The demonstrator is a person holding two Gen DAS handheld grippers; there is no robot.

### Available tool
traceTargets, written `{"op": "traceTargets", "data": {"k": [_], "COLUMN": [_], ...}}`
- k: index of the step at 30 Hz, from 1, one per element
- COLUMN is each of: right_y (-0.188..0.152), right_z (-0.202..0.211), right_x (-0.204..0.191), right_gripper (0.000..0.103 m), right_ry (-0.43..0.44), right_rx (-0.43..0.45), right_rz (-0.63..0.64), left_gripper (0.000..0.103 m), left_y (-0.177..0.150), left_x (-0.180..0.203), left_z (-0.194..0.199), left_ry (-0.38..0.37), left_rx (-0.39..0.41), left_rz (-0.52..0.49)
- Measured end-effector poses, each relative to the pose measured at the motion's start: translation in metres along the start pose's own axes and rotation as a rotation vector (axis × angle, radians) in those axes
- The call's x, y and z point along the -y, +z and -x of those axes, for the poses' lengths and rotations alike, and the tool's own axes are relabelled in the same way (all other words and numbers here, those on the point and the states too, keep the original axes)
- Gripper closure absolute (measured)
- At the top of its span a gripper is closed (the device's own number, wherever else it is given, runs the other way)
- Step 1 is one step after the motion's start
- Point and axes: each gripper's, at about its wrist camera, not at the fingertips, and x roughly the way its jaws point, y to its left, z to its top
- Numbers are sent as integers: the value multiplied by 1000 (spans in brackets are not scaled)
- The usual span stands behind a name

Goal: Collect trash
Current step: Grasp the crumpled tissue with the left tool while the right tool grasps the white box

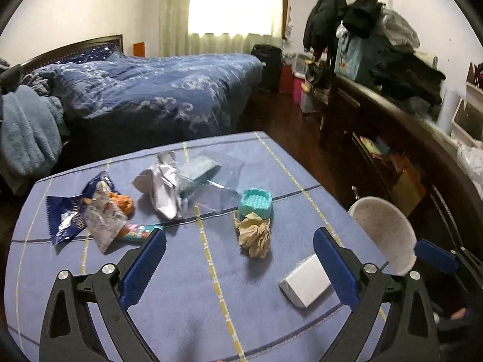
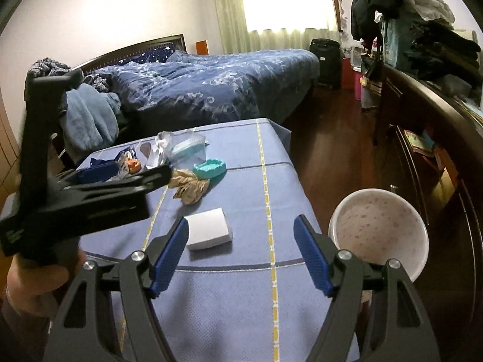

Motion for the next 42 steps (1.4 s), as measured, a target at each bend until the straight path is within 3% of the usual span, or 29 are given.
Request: {"op": "traceTargets", "data": {"k": [6, 12, 15, 17, 24, 31, 33, 34, 35, 42], "right_y": [-7, -6, -5, -3, 7, 10, 10, 10, 9, 10], "right_z": [-3, -5, -9, -15, -59, -94, -100, -102, -103, -81], "right_x": [10, 13, 12, 8, -25, -49, -52, -52, -52, -47], "right_gripper": [30, 30, 30, 30, 30, 30, 33, 45, 49, 49], "right_ry": [-2, -1, -3, -2, 70, 51, 47, 33, 27, 41], "right_rx": [-22, -27, -33, -38, -112, -181, -196, -199, -202, -159], "right_rz": [-16, -20, -12, -4, 52, 108, 106, 110, 112, 91], "left_gripper": [21, 53, 85, 86, 87, 86, 86, 86, 86, 86], "left_y": [3, 3, 1, 1, 1, 0, 0, 0, -1, -4], "left_x": [6, 4, 0, -6, -44, -79, -84, -85, -86, -83], "left_z": [-38, -73, -73, -68, -24, 13, 21, 25, 27, 53], "left_ry": [-9, -26, -3, -18, 52, 84, 81, 81, 83, 100], "left_rx": [-86, -201, -193, -182, -71, -23, -21, -16, -12, 37], "left_rz": [-4, 41, 49, 72, 156, 202, 208, 210, 209, 202]}}
